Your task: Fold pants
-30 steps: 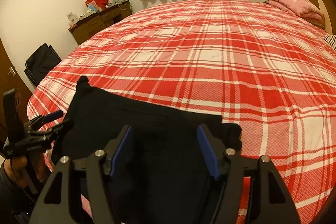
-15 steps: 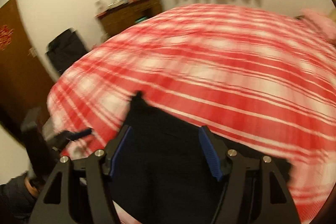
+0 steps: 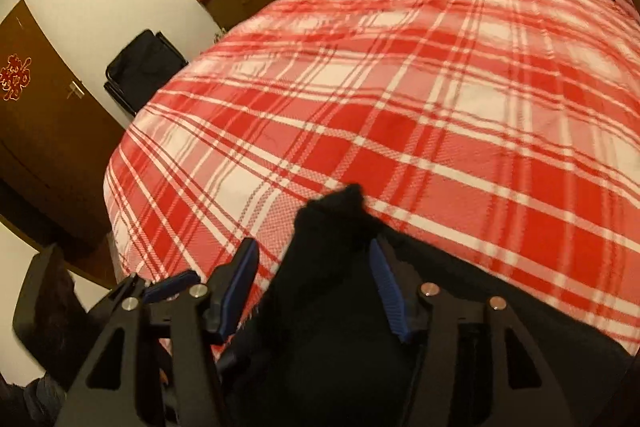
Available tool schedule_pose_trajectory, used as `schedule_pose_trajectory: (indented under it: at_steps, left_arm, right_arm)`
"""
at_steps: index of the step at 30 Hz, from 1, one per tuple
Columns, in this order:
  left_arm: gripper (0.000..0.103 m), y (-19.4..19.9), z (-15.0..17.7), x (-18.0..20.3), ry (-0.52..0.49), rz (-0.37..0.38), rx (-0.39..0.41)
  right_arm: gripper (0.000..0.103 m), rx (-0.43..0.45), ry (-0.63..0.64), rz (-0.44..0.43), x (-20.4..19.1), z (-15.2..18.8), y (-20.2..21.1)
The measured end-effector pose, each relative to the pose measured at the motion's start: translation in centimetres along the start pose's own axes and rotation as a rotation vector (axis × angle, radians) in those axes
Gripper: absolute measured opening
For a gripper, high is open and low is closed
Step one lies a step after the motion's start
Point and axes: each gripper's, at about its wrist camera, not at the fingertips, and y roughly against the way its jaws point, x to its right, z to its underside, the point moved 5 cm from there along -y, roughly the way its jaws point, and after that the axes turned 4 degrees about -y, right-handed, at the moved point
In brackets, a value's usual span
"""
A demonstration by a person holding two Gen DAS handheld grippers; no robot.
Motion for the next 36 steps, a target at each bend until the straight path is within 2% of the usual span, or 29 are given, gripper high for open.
schedule_pose_trajectory:
  at_steps: [3,4,8,10,12,14,16,20,22,25,29,32,36]
  left_arm:
    - [0.093,0.0,-0.4,0.1,0.002,-0.004,0.002]
    - [0.093,0.0,-0.5,0.2,-0.001,-0.007,0.001]
    - [0.093,0.7,-1.1,0.7,-0.01,-0.006,0.025]
    - [0.093,1.0,-1.6,1.0,-0.016,-0.007,0.043]
    - [0.093,0.7,-1.8,1.4,-0.025,-0.002,0.036]
    - [0.093,-0.3,-1.8,1.7,-0.035,-0.006,0.021]
    - [0.093,-1.0,-1.6,1.8,-0.039,-0.016,-0.003]
    - [0.093,-0.7,-2.2,2.1,-0.052,0.0,0.017]
    - [0.093,-1.0,-2.7,1.9,-0.063,0.012,0.026]
    - [0.093,-2.1,-3.2,1.6,-0.061,0.034,0.015]
    - [0.093,-3.2,-3.6,1.9,-0.052,0.075,0.008]
    - [0.093,-3.7,-3.8,2.5,-0.039,0.101,0.005]
    - [0.093,-4.1,-4.2,3.2,-0.041,0.112,0.01]
  right_arm:
    - [0.075,0.053,0.0,0.039,0.8,0.9,2.9]
    - [0.076,0.069,0.002,0.056,1.2,1.3,3.8]
    - [0.076,0.091,-0.003,0.162,3.6,3.3,6.9]
    - [0.076,0.111,-0.019,0.188,5.0,4.8,8.8]
    - [0.076,0.117,-0.035,0.216,6.3,6.2,9.9]
    - [0.077,0.114,-0.065,0.293,8.3,7.8,10.8]
    - [0.077,0.117,-0.077,0.265,9.5,8.7,11.1]
    - [0.076,0.199,-0.14,0.184,10.2,8.8,13.8]
    - [0.077,0.23,-0.165,0.202,10.9,8.9,15.0]
    - [0.077,0.226,-0.219,0.247,13.0,9.7,15.9]
    - [0.077,0.209,-0.341,0.185,15.8,10.8,15.7]
    - [0.078,0.18,-0.333,0.163,15.7,11.0,14.5]
    - [0.076,0.197,-0.304,0.186,15.3,10.4,13.4]
